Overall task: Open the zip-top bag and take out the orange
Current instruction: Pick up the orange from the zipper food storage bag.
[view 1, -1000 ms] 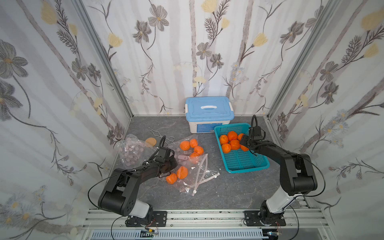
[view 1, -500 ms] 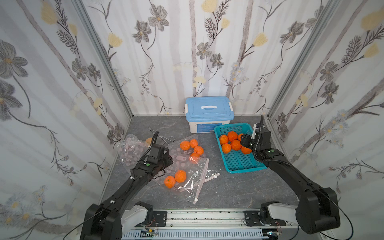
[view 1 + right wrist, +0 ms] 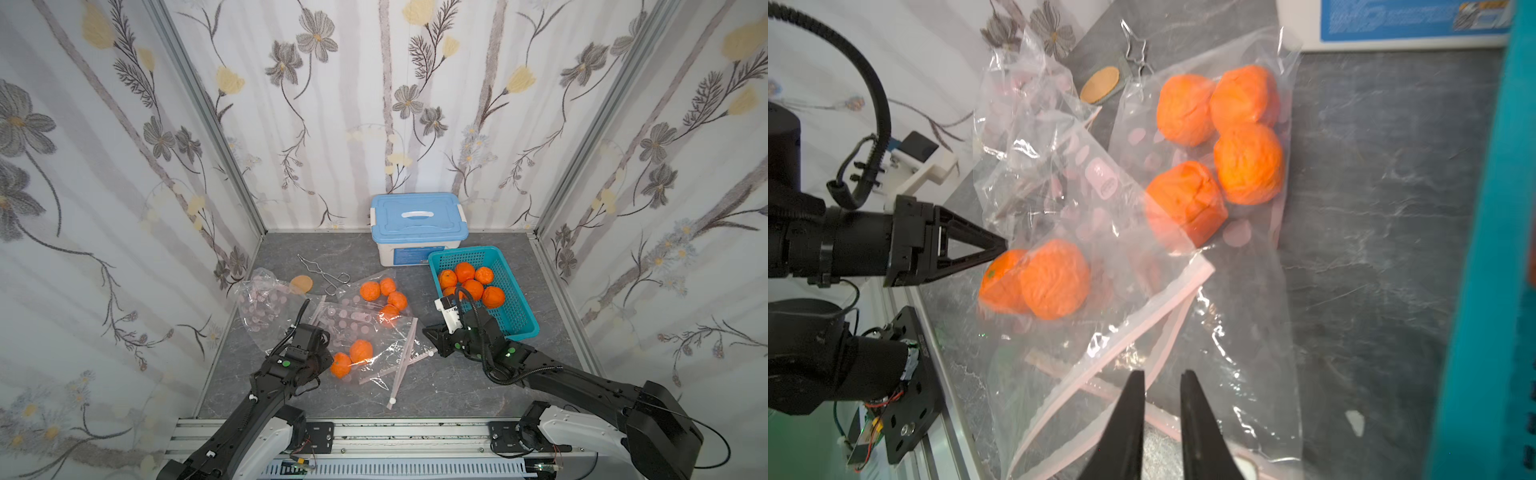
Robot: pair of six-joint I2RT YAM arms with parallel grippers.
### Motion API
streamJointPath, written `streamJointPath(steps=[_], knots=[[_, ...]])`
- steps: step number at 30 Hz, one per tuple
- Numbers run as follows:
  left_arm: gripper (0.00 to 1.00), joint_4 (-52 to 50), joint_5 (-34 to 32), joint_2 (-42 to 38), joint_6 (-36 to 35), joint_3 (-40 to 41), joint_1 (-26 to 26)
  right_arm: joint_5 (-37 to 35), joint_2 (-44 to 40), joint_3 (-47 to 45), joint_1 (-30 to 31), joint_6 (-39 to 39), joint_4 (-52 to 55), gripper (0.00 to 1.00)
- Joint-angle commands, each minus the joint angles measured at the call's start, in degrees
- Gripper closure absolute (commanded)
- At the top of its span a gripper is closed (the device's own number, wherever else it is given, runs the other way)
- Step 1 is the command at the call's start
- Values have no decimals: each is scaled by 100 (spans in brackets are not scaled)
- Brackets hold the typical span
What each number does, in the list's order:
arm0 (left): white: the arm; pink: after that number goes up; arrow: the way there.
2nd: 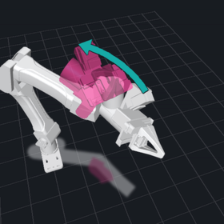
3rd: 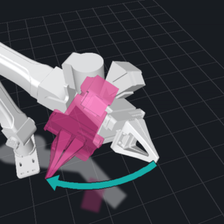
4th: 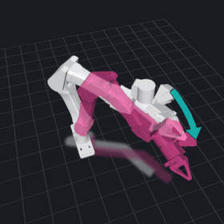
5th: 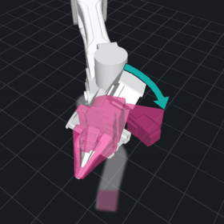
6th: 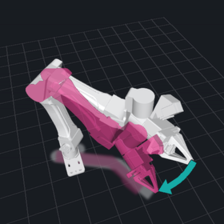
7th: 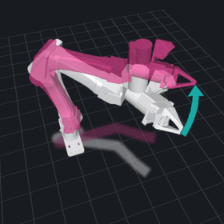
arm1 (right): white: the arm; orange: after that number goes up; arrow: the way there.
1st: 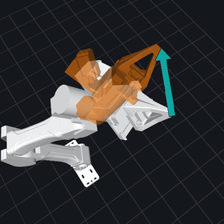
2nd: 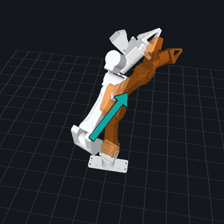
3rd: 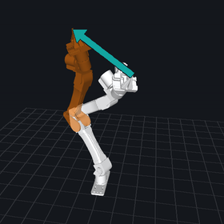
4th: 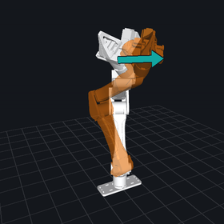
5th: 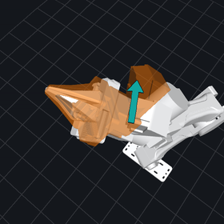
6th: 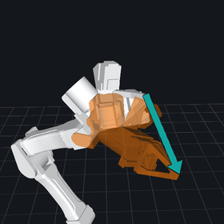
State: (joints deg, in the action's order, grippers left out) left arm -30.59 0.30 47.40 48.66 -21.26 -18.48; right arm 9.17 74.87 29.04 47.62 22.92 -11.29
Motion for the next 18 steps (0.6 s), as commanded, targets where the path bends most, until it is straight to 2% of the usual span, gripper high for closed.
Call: streamJointPath(steps=[1,6,14,18], knots=[[74,706,175,276,104,83,-1,-122,392,85,367,130,-576,84],[78,1134,358,855,57,89,2,-317,1125,450,760,203,-657,86],[81,1257,248,927,-23,178,-3,-134,2064,858,872,262,-892,86],[82,1278,299,1058,-75,110,0,-91,2304,1161,948,64,-673,84]])
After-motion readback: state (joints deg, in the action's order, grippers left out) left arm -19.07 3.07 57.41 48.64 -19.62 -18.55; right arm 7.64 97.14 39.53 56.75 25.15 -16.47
